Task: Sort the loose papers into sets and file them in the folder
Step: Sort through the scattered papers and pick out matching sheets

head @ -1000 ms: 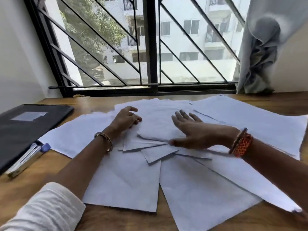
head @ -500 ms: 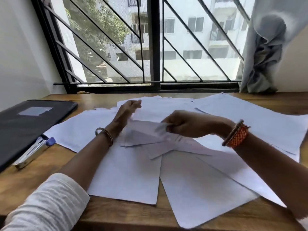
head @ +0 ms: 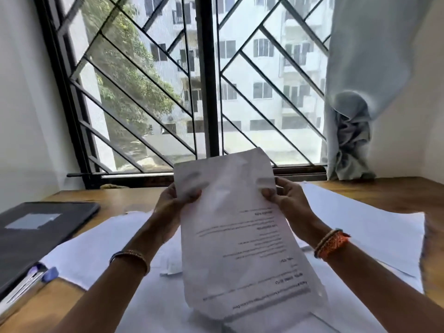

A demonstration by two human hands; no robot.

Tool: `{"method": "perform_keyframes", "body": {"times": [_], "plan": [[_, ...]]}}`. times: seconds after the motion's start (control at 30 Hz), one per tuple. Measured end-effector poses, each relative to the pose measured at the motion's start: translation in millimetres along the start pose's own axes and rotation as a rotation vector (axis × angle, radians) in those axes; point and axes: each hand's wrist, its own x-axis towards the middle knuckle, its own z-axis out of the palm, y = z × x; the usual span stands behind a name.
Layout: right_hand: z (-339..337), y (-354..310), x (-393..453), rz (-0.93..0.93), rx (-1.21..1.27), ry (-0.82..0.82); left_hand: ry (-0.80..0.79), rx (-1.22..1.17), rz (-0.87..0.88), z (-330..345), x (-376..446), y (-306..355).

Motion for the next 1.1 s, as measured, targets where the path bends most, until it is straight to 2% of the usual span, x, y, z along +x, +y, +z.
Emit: {"method": "perform_keyframes", "body": {"times": [0.23,0.3,0.4,0.43,0.5,0.57,0.6,0.67,0.73,0.77,0.8,0.87,0.93,0.97,1.0,1.1], "plan": [[-3.6,2.2,3.3,0.059,0.043,-0.015,0.109,-0.008,0.068,-11.2,5.2,-17.0],[-7.4,-2.2,0.6,0.164,-0.032,-0.122,0.337,0.009,0.13,-12.0,12.0,-17.2],[-18.9,-10.8,-7.4,0.365,-0.338,-0.5,0.797,0.043,0.244,-33.9,24.2,-19.3],[-20.9,-11.5,-8.2,0.382,-0.418,-0.543,0.886,0.078,0.241,-37.3,21.1,-18.4],[-23.1,-11.1,-0.8,0.347,-0.473,-0.392,0.923,0.293,0.184,-38.5,14.0,-17.3],[-24.1,-10.1,9.8,0.29,-0.558,-0.248,0.919,0.656,0.208,-29.8,7.9,-11.7],[-22.5,-10.7,13.4,0.284,-0.613,-0.228,0.877,0.848,0.309,-25.1,6.1,-6.7],[-17.6,-10.7,18.9,0.297,-0.665,-0.235,0.673,1.198,0.552,-13.2,4.2,7.5],[-9.0,-13.1,22.4,0.304,-0.637,-0.252,0.348,1.479,0.641,-3.5,13.6,20.8],[-5.0,-14.2,24.8,0.296,-0.623,-0.253,0.167,1.596,0.612,3.1,20.7,27.0],[-1.2,-14.6,28.1,0.282,-0.625,-0.25,-0.032,1.664,0.505,8.9,31.2,32.4],[2.2,-11.2,32.5,0.279,-0.676,-0.234,-0.423,1.663,0.025,24.6,45.5,38.2],[0.6,0.2,30.0,0.332,-0.744,-0.242,-0.661,1.682,-0.456,28.3,49.6,27.5],[-0.3,7.3,25.0,0.365,-0.774,-0.269,-0.72,1.695,-0.602,25.8,45.4,17.2],[-2.0,14.7,18.8,0.383,-0.801,-0.304,-0.737,1.703,-0.665,21.9,39.4,5.2],[-8.6,30.1,8.1,0.331,-0.854,-0.361,-0.748,1.73,-0.554,12.6,27.7,-15.6]]}}
